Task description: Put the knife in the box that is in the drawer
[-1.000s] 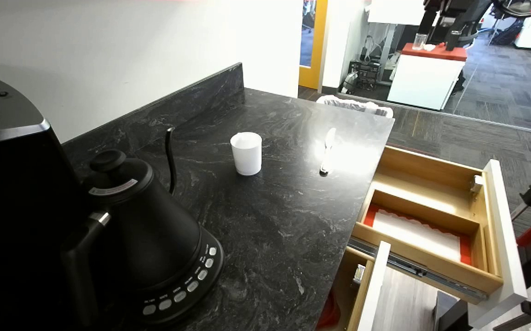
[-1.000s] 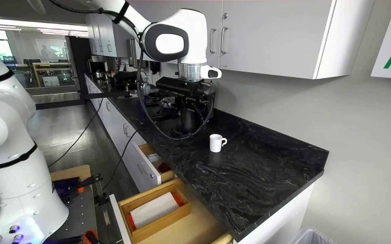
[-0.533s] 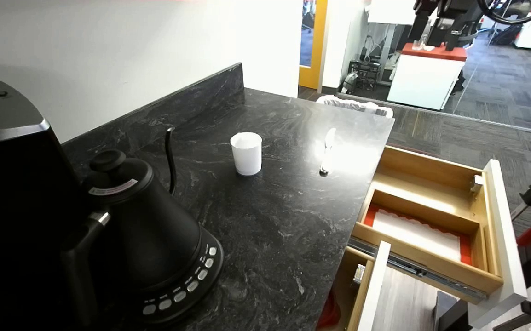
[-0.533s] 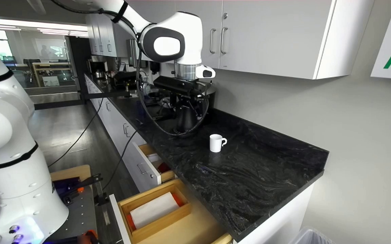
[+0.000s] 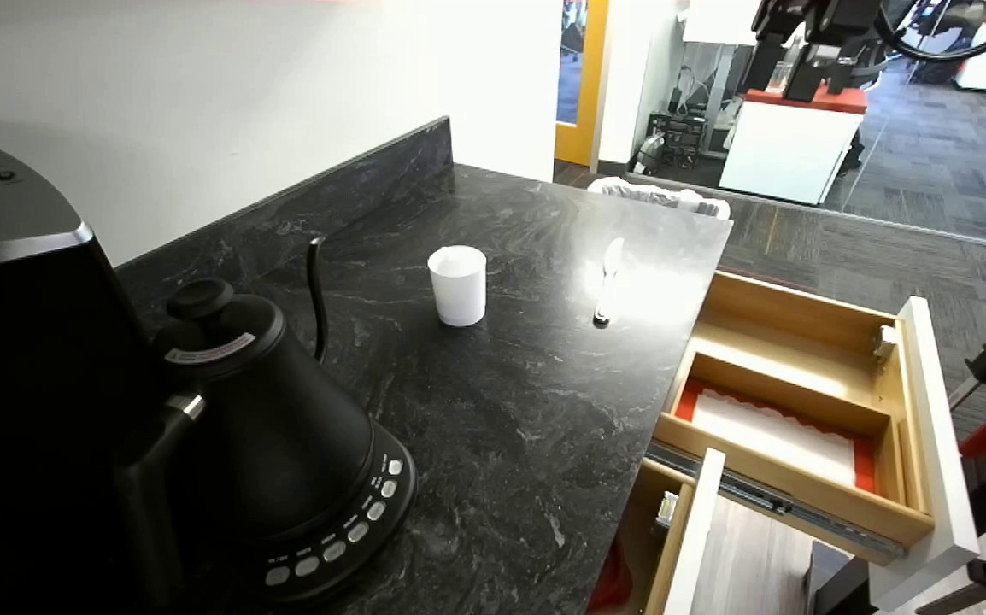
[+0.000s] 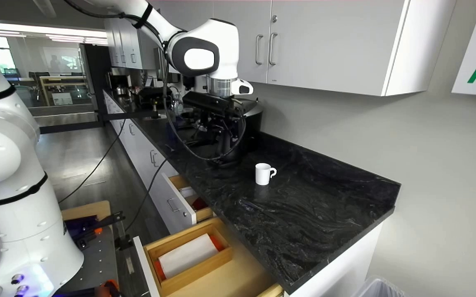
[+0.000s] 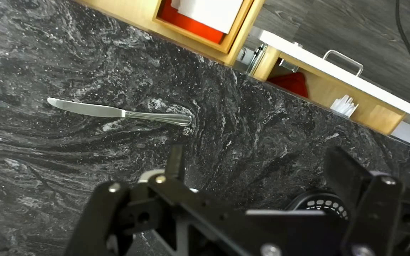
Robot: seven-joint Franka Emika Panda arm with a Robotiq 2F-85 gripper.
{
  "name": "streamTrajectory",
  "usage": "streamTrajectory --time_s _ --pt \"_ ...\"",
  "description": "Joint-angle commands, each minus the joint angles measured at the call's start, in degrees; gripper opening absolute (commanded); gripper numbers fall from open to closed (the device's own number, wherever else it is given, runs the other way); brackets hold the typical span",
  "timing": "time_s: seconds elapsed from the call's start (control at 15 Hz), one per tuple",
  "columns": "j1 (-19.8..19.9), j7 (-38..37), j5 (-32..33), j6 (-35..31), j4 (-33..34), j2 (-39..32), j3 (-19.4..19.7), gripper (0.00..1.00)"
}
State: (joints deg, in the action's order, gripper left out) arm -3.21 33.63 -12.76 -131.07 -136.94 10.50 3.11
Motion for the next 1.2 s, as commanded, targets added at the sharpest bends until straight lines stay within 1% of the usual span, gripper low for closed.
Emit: streamTrajectory --time_s 0.0,0.27,0.4,0.6,0.67,0.73,0.93,1.0,1.13 --pt "-0.08 -0.10 0.08 0.15 0.10 0.01 0.08 1.00" --pt "0.03 0.58 -2.58 -1.94 1.35 -3.11 0.81 1.00" --pt "0.19 0.91 -4.96 -4.07 2.23 -5.32 1.10 1.00" --pt "0.48 2.15 -10.03 -7.97 1.89 -6.79 0.99 1.00" --pt "0.70 3.15 -11.34 -9.16 3.12 -8.57 0.93 1.00" --pt "0.92 3.85 -11.87 -9.96 3.31 -8.95 0.73 1.00" --pt "2.02 4.75 -11.92 -10.51 7.62 -13.46 0.32 1.00" --pt "2.38 4.35 -11.50 -10.59 6.34 -12.03 0.01 1.00" --pt "3.08 4.09 -11.51 -10.48 7.07 -12.76 -0.37 1.00"
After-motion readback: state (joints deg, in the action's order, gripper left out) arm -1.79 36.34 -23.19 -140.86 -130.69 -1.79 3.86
